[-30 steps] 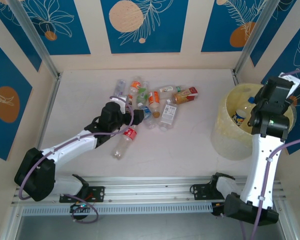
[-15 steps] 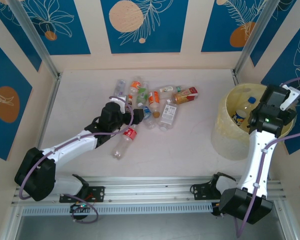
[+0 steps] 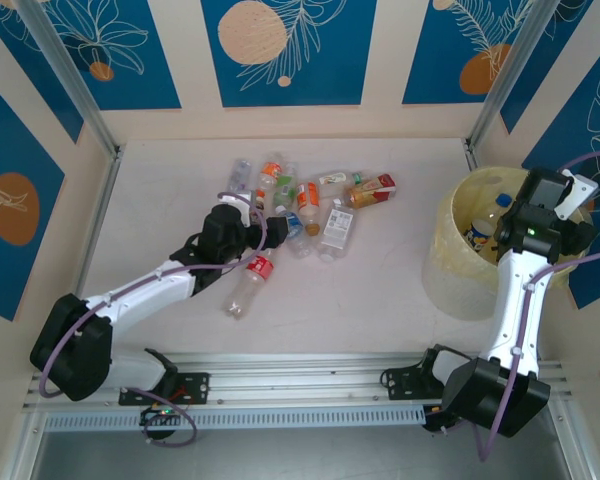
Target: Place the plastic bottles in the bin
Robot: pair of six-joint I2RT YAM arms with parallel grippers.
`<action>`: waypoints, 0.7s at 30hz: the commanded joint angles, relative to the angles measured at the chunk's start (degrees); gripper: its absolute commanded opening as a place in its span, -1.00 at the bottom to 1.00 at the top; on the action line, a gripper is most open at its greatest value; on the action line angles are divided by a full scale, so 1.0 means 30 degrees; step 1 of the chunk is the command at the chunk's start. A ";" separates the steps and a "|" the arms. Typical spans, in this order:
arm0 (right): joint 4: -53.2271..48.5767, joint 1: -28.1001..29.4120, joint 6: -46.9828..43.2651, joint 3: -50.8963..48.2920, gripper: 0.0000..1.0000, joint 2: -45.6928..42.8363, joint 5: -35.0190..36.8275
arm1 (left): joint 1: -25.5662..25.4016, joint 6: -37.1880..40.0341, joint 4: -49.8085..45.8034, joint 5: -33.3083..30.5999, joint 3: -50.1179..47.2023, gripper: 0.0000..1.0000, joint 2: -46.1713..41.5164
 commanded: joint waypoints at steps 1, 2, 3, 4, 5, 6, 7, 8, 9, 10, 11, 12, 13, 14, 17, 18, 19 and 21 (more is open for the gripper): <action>-0.0035 0.0299 0.0679 0.0620 0.64 -0.0084 0.0905 | -0.0094 -0.0250 0.0633 0.0091 0.0109 1.00 0.0175; -0.0191 0.0448 0.0766 0.0758 0.66 -0.0106 0.0848 | -0.0072 -0.0220 0.0628 0.0057 0.0111 1.00 0.0232; -0.0279 0.0581 0.0782 0.0855 0.66 -0.0124 0.0832 | -0.0093 -0.0249 0.0628 0.0040 0.0108 1.00 0.0226; -0.0361 0.0764 0.0813 0.0940 0.67 -0.0168 0.0824 | -0.0093 -0.0245 0.0629 0.0008 0.0082 1.00 0.0257; -0.0428 0.0982 0.0788 0.1029 0.67 -0.0201 0.0881 | -0.0083 -0.0250 0.0631 -0.0004 0.0082 1.00 0.0270; -0.0432 0.1160 0.0784 0.1102 0.67 -0.0228 0.0900 | -0.0078 -0.0250 0.0618 -0.0004 0.0082 1.00 0.0280; -0.0465 0.1325 0.0784 0.1189 0.67 -0.0254 0.0848 | -0.0078 -0.0253 0.0609 -0.0004 0.0082 1.00 0.0289; -0.0491 0.1499 0.0784 0.1298 0.68 -0.0260 0.0749 | -0.0095 -0.0250 0.0581 -0.0004 0.0068 1.00 0.0292; -0.0591 0.1663 0.0820 0.1386 0.69 -0.0253 0.0684 | -0.0086 -0.0250 0.0546 -0.0045 0.0082 1.00 0.0309; -0.0720 0.1876 0.0893 0.1523 0.70 -0.0245 0.0634 | -0.0075 -0.0260 0.0459 -0.0142 0.0102 1.00 0.0347; -0.0808 0.2093 0.0952 0.1593 0.71 -0.0245 0.0527 | -0.0076 -0.0263 0.0359 -0.0248 0.0096 1.00 0.0344; -0.0849 0.2262 0.1002 0.1630 0.72 -0.0259 0.0459 | -0.0076 -0.0253 0.0290 -0.0358 0.0104 1.00 0.0325; -0.0877 0.2437 0.1032 0.1702 0.73 -0.0253 0.0392 | -0.0088 -0.0275 0.0181 -0.0547 0.0104 1.00 0.0306; -0.0912 0.2603 0.1073 0.1744 0.74 -0.0235 0.0370 | -0.0069 -0.0254 0.0040 -0.0701 0.0136 1.00 0.0292; -0.1349 0.3097 0.1679 0.2099 0.79 -0.0365 -0.0258 | -0.0053 -0.0279 -0.0591 -0.1432 0.0271 1.00 0.0295; -0.1620 0.3354 0.2010 0.2264 0.83 -0.0470 -0.0466 | -0.0051 -0.0278 -0.0801 -0.1641 0.0313 1.00 0.0327; -0.1849 0.3712 0.2346 0.2435 0.86 -0.0636 -0.0664 | -0.0066 -0.0318 -0.1112 -0.1850 0.0390 1.00 0.0324; -0.1735 0.4443 0.2820 0.2480 0.99 -0.1178 -0.0896 | -0.0011 -0.0407 -0.1593 -0.2207 0.0462 1.00 0.0321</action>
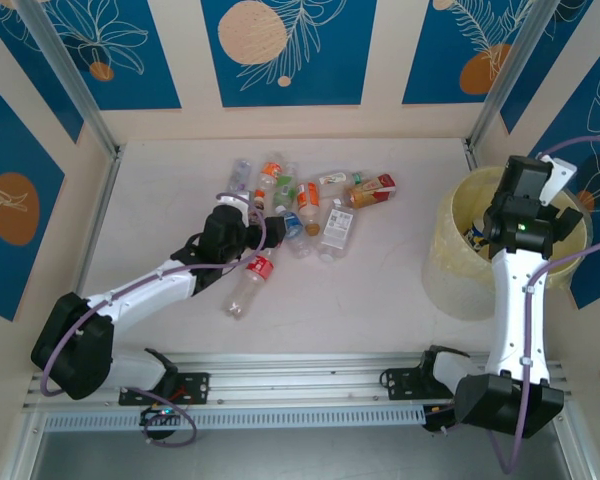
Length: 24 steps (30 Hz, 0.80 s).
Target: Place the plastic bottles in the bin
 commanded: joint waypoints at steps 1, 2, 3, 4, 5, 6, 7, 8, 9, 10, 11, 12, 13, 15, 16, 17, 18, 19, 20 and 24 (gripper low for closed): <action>-0.0056 0.1132 0.1611 0.0704 0.99 -0.1280 -0.0460 | -0.0016 -0.0265 -0.1172 -0.1158 0.0448 1.00 0.0205; 0.0126 0.1482 0.1786 0.0640 0.99 -0.1545 -0.0510 | 0.0017 -0.0330 -0.1356 -0.1293 0.0448 1.00 0.0190; 0.0311 0.1808 0.1966 0.0598 0.99 -0.1802 -0.0652 | 0.0061 -0.0411 -0.1579 -0.1411 0.0448 1.00 0.0174; 0.0375 0.2150 0.2147 0.0571 0.99 -0.2084 -0.1018 | 0.0096 -0.0537 -0.1848 -0.1529 0.0463 1.00 0.0142; 0.0427 0.2365 0.2212 0.0585 0.99 -0.2306 -0.1490 | 0.0126 -0.0636 -0.2115 -0.1616 0.0478 1.00 0.0118; 0.0435 0.2605 0.2260 0.0563 0.99 -0.2513 -0.2164 | 0.0189 -0.0735 -0.2401 -0.1715 0.0478 1.00 0.0070; 0.0432 0.2814 0.2283 0.0592 0.99 -0.2700 -0.2961 | 0.0255 -0.0847 -0.2740 -0.1775 0.0506 1.00 0.0017; 0.0460 0.2983 0.2327 0.0546 0.99 -0.2888 -0.3584 | 0.0310 -0.0916 -0.3024 -0.1779 0.0507 1.00 0.0008; 0.0552 0.3192 0.2368 0.0463 0.99 -0.3076 -0.4279 | 0.0382 -0.0990 -0.3342 -0.1783 0.0535 1.00 -0.0050; 0.0690 0.3429 0.2462 0.0341 0.99 -0.3341 -0.4969 | 0.0425 -0.1087 -0.3663 -0.1783 0.0536 1.00 -0.0077; 0.0987 0.3609 0.2711 0.0065 0.98 -0.3592 -0.5419 | 0.0508 -0.1156 -0.3995 -0.1789 0.0580 1.00 -0.0104; 0.1617 0.3808 0.2928 -0.0371 0.99 -0.4014 -0.5941 | 0.0555 -0.1214 -0.4381 -0.1770 0.0637 0.99 -0.0153; 0.2361 0.3988 0.3051 -0.0922 0.99 -0.4417 -0.6523 | 0.0605 -0.1295 -0.4767 -0.1754 0.0689 1.00 -0.0169; 0.3551 0.4161 0.3338 -0.1798 0.99 -0.5042 -0.7389 | 0.0698 -0.1446 -0.5485 -0.1776 0.0821 1.00 -0.0190; 0.3871 0.4204 0.3413 -0.2045 0.99 -0.5208 -0.7862 | 0.0767 -0.1638 -0.5783 -0.1833 0.0833 1.00 -0.0185; 0.3956 0.4242 0.3514 -0.2099 0.99 -0.5278 -0.8251 | 0.0758 -0.1857 -0.5940 -0.1847 0.0804 1.00 -0.0198; 0.3965 0.4276 0.3571 -0.2088 0.99 -0.5286 -0.8903 | 0.0808 -0.2001 -0.5950 -0.1645 0.0729 1.00 -0.0191; 0.4002 0.4315 0.3568 -0.2003 0.99 -0.5242 -0.9829 | 0.0798 -0.1962 -0.5949 -0.1302 0.0683 1.00 -0.0180; 0.4078 0.4387 0.3641 -0.1939 1.00 -0.5203 -1.0742 | 0.0805 -0.1918 -0.6145 -0.1039 0.0697 1.00 -0.0171; 0.4603 0.4910 0.4249 -0.1898 0.99 -0.4888 -1.4547 | 0.0795 -0.1385 -0.8323 -0.0475 0.1328 1.00 0.0002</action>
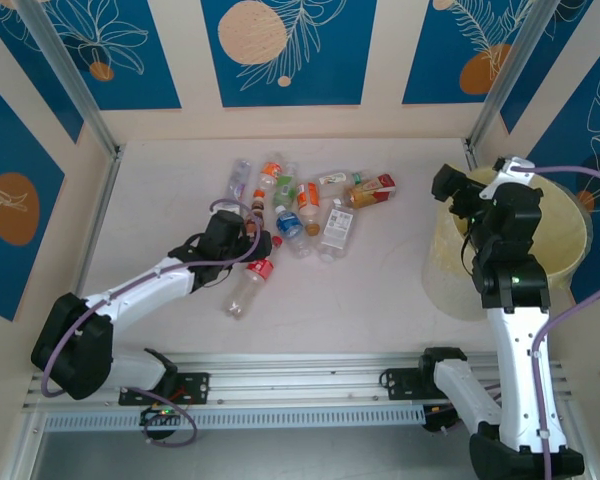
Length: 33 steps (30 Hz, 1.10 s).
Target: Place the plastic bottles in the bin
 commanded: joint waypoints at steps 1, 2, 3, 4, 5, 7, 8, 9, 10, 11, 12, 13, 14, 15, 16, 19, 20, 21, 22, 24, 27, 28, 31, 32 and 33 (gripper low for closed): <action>0.1243 0.0547 0.0981 0.0004 0.98 0.0182 -0.4206 | 0.0170 0.0420 -0.2571 0.0769 0.0989 1.00 -0.0009; 0.1251 0.0763 0.1106 0.0017 0.98 0.0286 -0.4496 | 0.0166 0.0665 -0.3149 0.0904 0.1079 1.00 -0.0073; 0.1251 0.1038 0.1243 0.0033 0.97 0.0447 -0.4656 | 0.0171 0.0827 -0.3864 0.1071 0.1130 1.00 -0.0177; 0.1280 0.1395 0.1333 -0.0002 0.97 0.0579 -0.4734 | 0.0152 0.0883 -0.4606 0.1096 0.1195 1.00 -0.0323; 0.1306 0.1650 0.1368 0.0003 0.97 0.0687 -0.4762 | 0.0122 0.0825 -0.5326 0.1089 0.1255 1.00 -0.0445; 0.1365 0.2353 0.1360 -0.0042 0.96 0.0950 -0.4631 | 0.0043 0.0833 -0.6867 0.1349 0.1344 1.00 -0.0746; 0.1423 0.2658 0.1346 -0.0028 0.96 0.1028 -0.4515 | -0.0033 0.0827 -0.7376 0.1454 0.1322 1.00 -0.0895; 0.1507 0.2972 0.1295 -0.0054 0.96 0.1183 -0.4377 | -0.0202 0.0777 -0.7920 0.1559 0.1239 1.00 -0.1011; 0.1599 0.3314 0.1200 -0.0035 0.95 0.1337 -0.4208 | -0.0399 0.0706 -0.8283 0.1687 0.1133 1.00 -0.1103; 0.1632 0.3547 0.1148 -0.0043 0.95 0.1446 -0.4005 | -0.0641 0.0621 -0.8545 0.1628 0.0980 1.00 -0.1134; 0.1668 0.3790 0.1033 0.0010 0.95 0.1597 -0.3777 | -0.0974 0.0320 -0.8801 0.1144 0.0753 1.00 -0.1146; 0.1676 0.4028 0.0897 0.0083 0.95 0.1760 -0.3554 | -0.1346 0.0221 -0.8752 0.0773 0.0412 1.00 -0.1184; 0.1662 0.4207 0.0794 0.0106 0.95 0.1862 -0.3374 | -0.1678 0.0295 -0.8429 0.0731 0.0045 1.00 -0.1142; 0.1689 0.4378 0.0709 0.0143 0.94 0.1963 -0.3184 | -0.2059 0.0385 -0.8080 0.0702 -0.0272 1.00 -0.1099; 0.1691 0.4531 0.0623 0.0163 0.94 0.2054 -0.2980 | -0.2395 0.0625 -0.7770 0.0589 -0.0470 1.00 -0.0974; 0.1639 0.4838 0.0447 0.0194 0.94 0.2239 -0.2679 | -0.3294 0.1141 -0.7630 -0.0583 -0.0653 1.00 -0.0413; 0.1610 0.4900 0.0379 0.0164 0.94 0.2261 -0.2614 | -0.3491 0.1241 -0.7714 -0.1041 -0.0695 1.00 -0.0179; 0.1539 0.4975 0.0343 0.0180 0.94 0.2305 -0.2529 | -0.3763 0.1288 -0.7774 -0.1401 -0.0714 1.00 0.0165; 0.1473 0.5003 0.0342 0.0170 0.94 0.2324 -0.2439 | -0.3981 0.1355 -0.7752 -0.1653 -0.0768 1.00 0.0490; 0.1362 0.5092 0.0349 0.0179 0.94 0.2378 -0.2394 | -0.4454 0.1497 -0.7405 -0.1730 -0.0980 0.97 0.1145; 0.1306 0.5190 0.0412 0.0121 0.94 0.2481 -0.2493 | -0.5218 0.1344 -0.6931 -0.2264 -0.1193 0.82 0.2050; 0.1309 0.5244 0.0453 0.0113 0.94 0.2566 -0.2556 | -0.5427 0.1274 -0.6758 -0.2545 -0.1295 0.79 0.2292; 0.1252 0.5406 0.0382 0.0165 0.94 0.2811 -0.2598 | -0.5609 0.1112 -0.6179 -0.2708 -0.1566 0.68 0.2749; 0.1240 0.5432 0.0344 0.0179 0.94 0.2938 -0.2598 | -0.5610 0.1094 -0.5996 -0.2693 -0.1670 0.64 0.2815; 0.1167 0.5491 0.0348 0.0188 0.94 0.3051 -0.2554 | -0.5626 0.1125 -0.5744 -0.2672 -0.1790 0.60 0.2847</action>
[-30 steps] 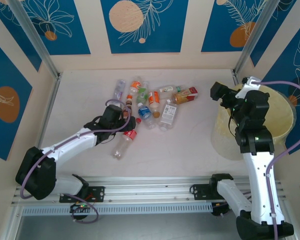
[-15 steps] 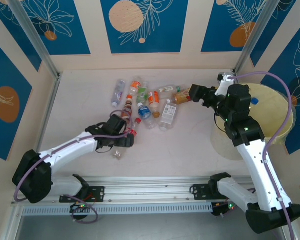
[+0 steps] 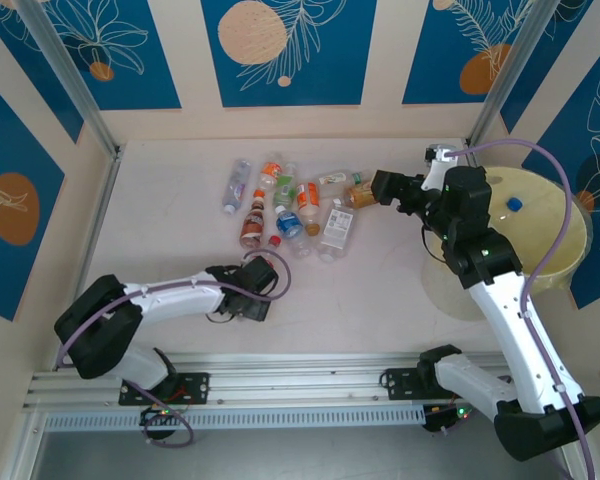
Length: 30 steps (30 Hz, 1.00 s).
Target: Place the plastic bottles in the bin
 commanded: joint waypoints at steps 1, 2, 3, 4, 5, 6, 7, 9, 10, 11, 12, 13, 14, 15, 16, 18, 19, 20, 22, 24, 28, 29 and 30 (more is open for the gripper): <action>-0.0097 0.0228 -0.0308 0.0249 0.94 0.0292 0.0300 | -0.0209 0.0125 0.0835 -0.0770 -0.0469 0.58 0.0134; -0.0116 0.0257 -0.0335 0.0252 0.93 0.0359 0.0331 | -0.0209 0.0113 0.0968 -0.0848 -0.0558 0.57 0.0160; -0.0128 0.0334 -0.0309 0.0265 0.93 0.0428 0.0403 | -0.0205 0.0088 0.1055 -0.0940 -0.0664 0.55 0.0156; -0.0134 0.0395 -0.0331 0.0263 0.93 0.0465 0.0459 | -0.0201 0.0090 0.1124 -0.0947 -0.0753 0.53 0.0131; -0.0134 0.0428 -0.0328 0.0265 0.93 0.0499 0.0501 | -0.0203 0.0087 0.1212 -0.0940 -0.0822 0.52 0.0109; -0.0110 0.0487 -0.0364 0.0260 0.93 0.0516 0.0535 | -0.0209 0.0025 0.1315 -0.0970 -0.0957 0.50 0.0033; -0.0105 0.0545 -0.0373 0.0236 0.93 0.0536 0.0565 | -0.0201 0.0010 0.1459 -0.0963 -0.1070 0.47 -0.0055; -0.0105 0.0603 -0.0405 0.0185 0.93 0.0539 0.0679 | -0.0202 -0.0066 0.1606 -0.1033 -0.1233 0.43 -0.0176; -0.0103 0.0632 -0.0402 0.0158 0.93 0.0519 0.0763 | -0.0202 -0.0148 0.1618 -0.1111 -0.1226 0.39 -0.0217; -0.0122 0.0684 -0.0402 0.0135 0.93 0.0522 0.0799 | -0.0203 -0.0220 0.1554 -0.1135 -0.1199 0.33 -0.0277; -0.0134 0.0716 -0.0376 0.0114 0.93 0.0517 0.0828 | -0.0209 -0.0305 0.1446 -0.1126 -0.1087 0.27 -0.0333; -0.0150 0.0733 -0.0316 0.0091 0.93 0.0530 0.0859 | -0.0203 -0.0334 0.1392 -0.1007 -0.0972 0.21 -0.0445; -0.0163 0.0793 -0.0194 0.0037 0.93 0.0523 0.0903 | -0.0205 -0.0325 0.1363 -0.0929 -0.0894 0.16 -0.0574; -0.0192 0.0816 -0.0090 -0.0018 0.93 0.0516 0.0868 | -0.0200 -0.0342 0.1388 -0.0874 -0.0821 0.12 -0.0679; -0.0193 0.0864 0.0018 -0.0077 0.93 0.0528 0.0857 | -0.0209 -0.0344 0.1438 -0.0817 -0.0752 0.07 -0.0813; -0.0198 0.0925 0.0154 -0.0201 0.93 0.0533 0.0779 | -0.0201 -0.0270 0.1549 -0.0737 -0.0682 -0.05 -0.1102; -0.0221 0.0958 0.0183 -0.0267 0.93 0.0526 0.0771 | -0.0211 -0.0139 0.1656 -0.0643 -0.0679 -0.14 -0.1276; -0.0244 0.0978 0.0213 -0.0288 0.92 0.0525 0.0769 | -0.0203 -0.0004 0.1810 -0.0473 -0.0694 -0.21 -0.1478; -0.0353 0.1036 0.0206 -0.0289 0.92 0.0541 0.0828 | -0.0203 0.0210 0.2070 -0.0259 -0.0786 -0.33 -0.1863; -0.0503 0.1066 0.0285 -0.0268 0.92 0.0521 0.0886 | -0.0203 0.0373 0.2336 -0.0048 -0.0881 -0.46 -0.2382; -0.0668 0.1168 0.0867 -0.0310 0.92 0.0391 0.0625 | -0.0201 0.0675 0.3060 0.0742 -0.1063 -0.72 -0.3783; -0.0663 0.1204 0.1011 -0.0397 0.92 0.0348 0.0434 | -0.0201 0.0720 0.3347 0.1053 -0.1094 -0.83 -0.4154; -0.0645 0.1221 0.1168 -0.0471 0.92 0.0340 0.0273 | -0.0206 0.0785 0.3636 0.1353 -0.1095 -0.99 -0.4480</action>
